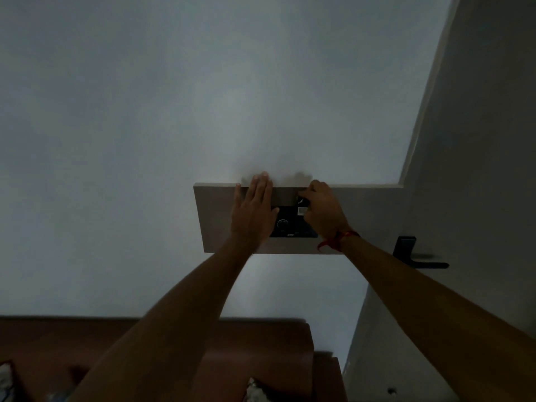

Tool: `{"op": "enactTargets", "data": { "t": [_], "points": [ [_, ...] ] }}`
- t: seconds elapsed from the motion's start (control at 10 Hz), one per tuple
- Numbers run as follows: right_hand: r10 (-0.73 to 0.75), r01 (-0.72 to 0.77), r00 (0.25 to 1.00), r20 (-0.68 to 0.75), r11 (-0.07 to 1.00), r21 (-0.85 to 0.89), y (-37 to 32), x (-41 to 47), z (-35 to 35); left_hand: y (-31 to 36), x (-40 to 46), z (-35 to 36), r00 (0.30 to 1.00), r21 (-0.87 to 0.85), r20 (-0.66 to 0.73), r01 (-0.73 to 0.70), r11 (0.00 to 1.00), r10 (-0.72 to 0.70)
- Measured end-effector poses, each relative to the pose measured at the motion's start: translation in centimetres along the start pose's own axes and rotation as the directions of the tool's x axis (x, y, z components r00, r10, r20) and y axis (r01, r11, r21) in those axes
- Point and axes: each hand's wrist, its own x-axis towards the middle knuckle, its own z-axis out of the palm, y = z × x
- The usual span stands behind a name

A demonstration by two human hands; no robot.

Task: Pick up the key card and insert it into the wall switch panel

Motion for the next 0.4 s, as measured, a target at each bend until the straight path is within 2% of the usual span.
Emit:
{"op": "enactTargets", "data": {
  "t": [0.2, 0.4],
  "points": [
    [0.035, -0.035, 0.999, -0.008, 0.999, -0.005, -0.4, -0.4, 0.4, 0.0, 0.0, 0.5, 0.998, 0.063, -0.054, 0.038, 0.997, -0.035],
    [0.023, -0.017, 0.993, 0.117, 0.999, -0.051, -1.1, -0.3, -1.4, -0.1, 0.3, -0.5, 0.999, 0.112, -0.03, 0.017, 0.994, -0.014]
  ]
}}
